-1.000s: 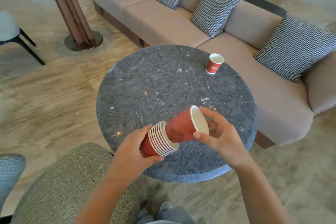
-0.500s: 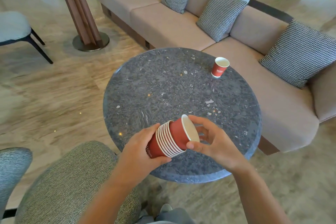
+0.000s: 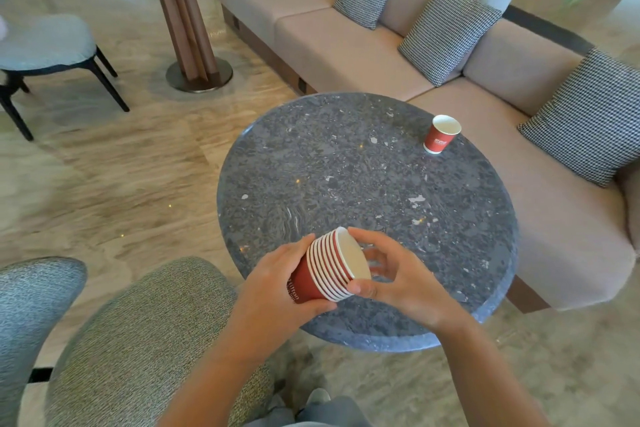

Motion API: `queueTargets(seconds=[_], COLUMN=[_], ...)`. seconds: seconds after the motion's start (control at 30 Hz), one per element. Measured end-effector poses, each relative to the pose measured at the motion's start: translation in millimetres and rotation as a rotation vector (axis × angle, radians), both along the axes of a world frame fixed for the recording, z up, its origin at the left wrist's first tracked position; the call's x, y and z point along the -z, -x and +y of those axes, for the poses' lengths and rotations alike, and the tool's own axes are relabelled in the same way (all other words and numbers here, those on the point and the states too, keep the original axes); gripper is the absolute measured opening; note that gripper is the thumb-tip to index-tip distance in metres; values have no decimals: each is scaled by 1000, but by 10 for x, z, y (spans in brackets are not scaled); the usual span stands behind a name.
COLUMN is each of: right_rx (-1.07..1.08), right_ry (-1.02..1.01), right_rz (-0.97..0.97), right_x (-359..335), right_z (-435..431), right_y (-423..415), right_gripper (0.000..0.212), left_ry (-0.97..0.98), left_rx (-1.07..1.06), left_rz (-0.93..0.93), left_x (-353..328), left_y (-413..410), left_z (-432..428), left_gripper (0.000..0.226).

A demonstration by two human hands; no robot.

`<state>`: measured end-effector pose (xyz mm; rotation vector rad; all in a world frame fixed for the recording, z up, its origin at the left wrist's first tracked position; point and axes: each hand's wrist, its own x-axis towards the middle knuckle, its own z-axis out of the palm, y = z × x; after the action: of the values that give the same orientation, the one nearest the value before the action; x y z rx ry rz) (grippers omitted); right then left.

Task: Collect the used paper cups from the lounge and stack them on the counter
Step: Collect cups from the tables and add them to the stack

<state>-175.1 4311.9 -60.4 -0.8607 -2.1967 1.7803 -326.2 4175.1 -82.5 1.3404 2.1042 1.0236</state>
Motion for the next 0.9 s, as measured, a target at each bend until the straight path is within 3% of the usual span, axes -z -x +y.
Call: queueTargets(seconds=[0.5, 0.73, 0.9], right_rx=[96, 315, 512], right_ry=[-38, -253, -558], right_rz=[-30, -181, -427], right_x=[62, 108, 243], right_z=[-123, -226, -340], right_y=[-52, -292, -741], right_gripper=[68, 56, 50], left_ry=[0, -4, -2], left_rx=[36, 19, -4], left_rz=[-76, -320, -528], left_x=[65, 225, 329], left_y=[-15, -24, -125], left_z=[25, 131, 330], left_gripper=[89, 65, 66])
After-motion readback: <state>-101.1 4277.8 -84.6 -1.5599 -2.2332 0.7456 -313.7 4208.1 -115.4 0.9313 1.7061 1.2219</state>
